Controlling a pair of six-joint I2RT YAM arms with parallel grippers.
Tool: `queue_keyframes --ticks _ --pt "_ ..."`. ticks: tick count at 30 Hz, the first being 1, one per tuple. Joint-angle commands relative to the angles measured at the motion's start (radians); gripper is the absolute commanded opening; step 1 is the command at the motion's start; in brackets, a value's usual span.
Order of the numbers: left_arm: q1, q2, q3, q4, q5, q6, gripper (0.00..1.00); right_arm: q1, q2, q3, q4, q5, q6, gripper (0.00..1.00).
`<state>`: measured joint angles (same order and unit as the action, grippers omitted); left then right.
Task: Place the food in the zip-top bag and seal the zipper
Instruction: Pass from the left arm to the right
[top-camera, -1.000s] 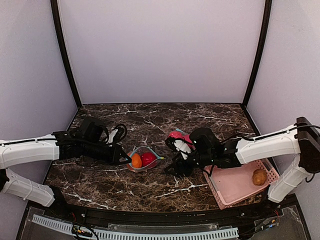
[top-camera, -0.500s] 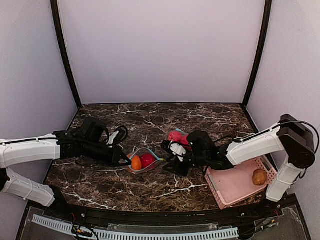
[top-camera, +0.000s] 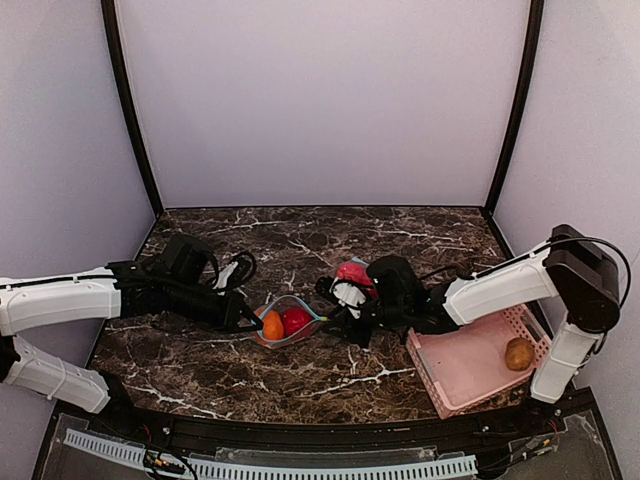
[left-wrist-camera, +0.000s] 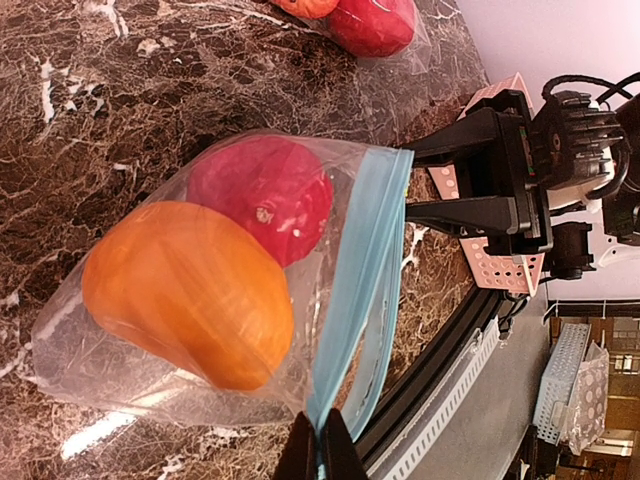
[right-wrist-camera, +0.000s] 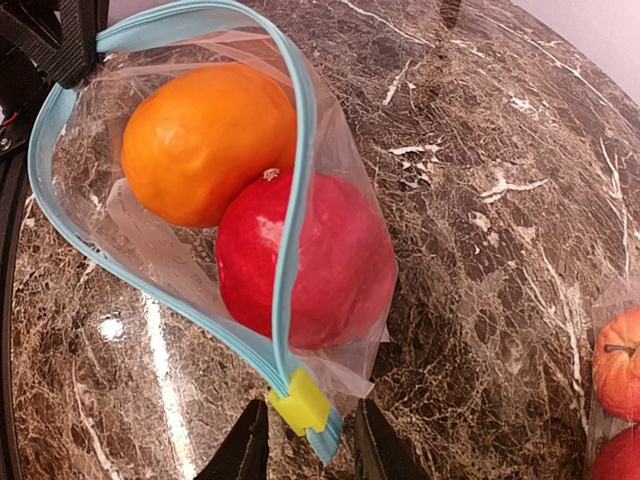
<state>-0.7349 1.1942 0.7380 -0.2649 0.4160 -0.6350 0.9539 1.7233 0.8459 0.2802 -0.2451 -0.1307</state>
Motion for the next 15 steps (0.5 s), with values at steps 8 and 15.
queue_keyframes --ticks 8,15 --pt "0.006 0.017 0.03 -0.021 0.014 0.007 0.01 -0.01 0.038 0.088 -0.056 -0.017 -0.02 0.0" --pt "0.011 -0.017 0.054 -0.098 -0.102 0.014 0.01 -0.009 -0.026 0.077 -0.127 -0.063 0.017 0.0"
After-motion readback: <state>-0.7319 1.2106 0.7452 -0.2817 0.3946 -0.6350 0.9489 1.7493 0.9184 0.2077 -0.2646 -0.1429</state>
